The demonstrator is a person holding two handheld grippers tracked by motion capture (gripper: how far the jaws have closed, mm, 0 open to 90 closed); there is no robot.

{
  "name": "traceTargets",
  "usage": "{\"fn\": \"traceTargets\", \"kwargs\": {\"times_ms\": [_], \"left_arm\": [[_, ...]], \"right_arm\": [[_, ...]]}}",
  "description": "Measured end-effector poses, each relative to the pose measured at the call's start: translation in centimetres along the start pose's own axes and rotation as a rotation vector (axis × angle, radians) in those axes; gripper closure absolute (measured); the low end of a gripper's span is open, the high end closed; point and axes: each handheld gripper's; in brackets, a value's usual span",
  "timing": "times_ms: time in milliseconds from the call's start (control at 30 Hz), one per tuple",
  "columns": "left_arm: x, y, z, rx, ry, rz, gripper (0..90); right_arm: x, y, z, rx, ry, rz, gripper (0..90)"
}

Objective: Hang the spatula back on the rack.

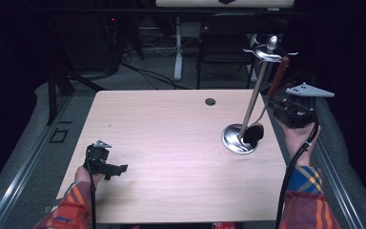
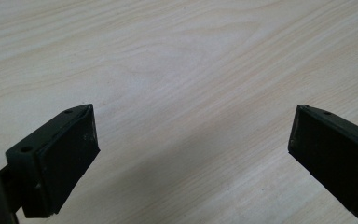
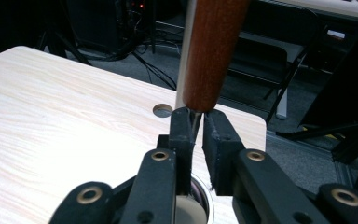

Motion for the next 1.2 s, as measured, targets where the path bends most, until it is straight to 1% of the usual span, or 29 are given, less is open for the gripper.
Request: {"fn": "traceTargets", "kwargs": {"times_ms": [100,167,333,400,433,467,500,533,567,600,633,667,733,767,800,833,867,933,967,1067,1100,1133,1167,1200], "left_arm": [[0.0,-0.3,0.2,0.01,-0.008,-0.004,1.5],[0.1,-0.4,0.4,0.017,-0.01,-0.009,1.4],[0.1,-0.4,0.4,0.018,-0.011,-0.011,1.4],[0.1,-0.4,0.5,0.016,-0.012,-0.011,1.5],[0.1,-0.4,0.5,0.016,-0.012,-0.011,1.5],[0.1,-0.4,0.5,0.016,-0.013,-0.011,1.5],[0.1,-0.5,0.5,0.018,-0.014,-0.013,1.4],[0.1,-0.5,0.5,0.019,-0.013,-0.014,1.5],[0.1,-0.5,0.5,0.019,-0.012,-0.015,1.4],[0.1,-0.5,0.6,0.019,-0.013,-0.014,1.5],[0.0,-0.5,0.6,0.023,-0.014,-0.016,1.5],[0.0,-0.5,0.6,0.023,-0.014,-0.017,1.5],[0.0,-0.6,0.6,0.019,-0.016,-0.019,1.5],[0.0,-0.5,0.7,0.025,-0.02,-0.019,1.5],[-0.1,-0.6,0.7,0.02,-0.02,-0.022,1.5],[-0.1,-0.6,0.7,0.02,-0.02,-0.022,1.5],[-0.1,-0.6,0.7,0.025,-0.023,-0.022,1.5],[-0.1,-0.7,0.7,0.026,-0.025,-0.023,1.5],[-0.1,-0.7,0.7,0.026,-0.025,-0.023,1.5],[-0.1,-0.7,0.8,0.029,-0.025,-0.027,1.5],[-0.1,-0.8,0.8,0.029,-0.027,-0.028,1.5],[0.0,-0.8,0.9,0.029,-0.028,-0.029,1.5],[0.0,-0.8,0.9,0.033,-0.026,-0.028,1.5],[0.0,-0.8,1.0,0.036,-0.024,-0.027,1.5]], "right_arm": [[-0.2,0.3,0.0,-0.019,0.014,0.002,80.9],[-0.3,0.5,0.0,-0.022,0.025,0.009,79.2],[-0.5,0.6,-0.1,-0.021,0.035,0.013,74.9],[-0.6,0.7,-0.2,-0.022,0.044,0.016,68.3],[-0.6,0.9,-0.4,-0.012,0.048,0.017,58.6],[-0.6,0.9,-0.4,-0.012,0.048,0.017,58.6],[-0.7,0.9,-0.6,-0.004,0.053,0.014,52.3],[-0.8,1.0,-1.0,0.013,0.061,0.01,43.0],[-0.8,1.0,-1.2,0.024,0.067,0.007,36.9],[-0.9,1.0,-1.5,0.033,0.084,0.007,33.4],[-0.9,1.1,-1.9,0.042,0.098,0.005,30.0],[-0.8,1.4,-3.1,0.053,0.141,0.013,23.4],[-0.6,1.5,-4.2,0.07,0.164,0.025,20.2],[-0.6,1.5,-4.2,0.07,0.164,0.025,20.2],[-0.4,1.6,-5.6,0.087,0.195,0.041,17.4],[-0.4,1.6,-5.6,0.087,0.195,0.041,17.4],[-0.1,1.7,-6.9,0.094,0.23,0.049,15.0],[0.2,2.0,-8.0,0.101,0.267,0.051,13.4],[0.2,2.0,-8.0,0.101,0.267,0.051,13.4],[0.7,2.4,-9.8,0.105,0.333,0.061,9.0],[0.8,2.5,-10.2,0.106,0.347,0.067,7.6],[0.9,2.6,-11.3,0.12,0.373,0.073,6.3],[0.9,2.6,-11.3,0.12,0.373,0.073,6.3],[1.0,2.7,-11.9,0.12,0.387,0.077,6.1]]}}
Point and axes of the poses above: each handheld gripper's, and its own axes: x roughly forward along the jaws, z roughly out of its top, y roughly to its left, and after that the axes turned 14 degrees about z, right-handed
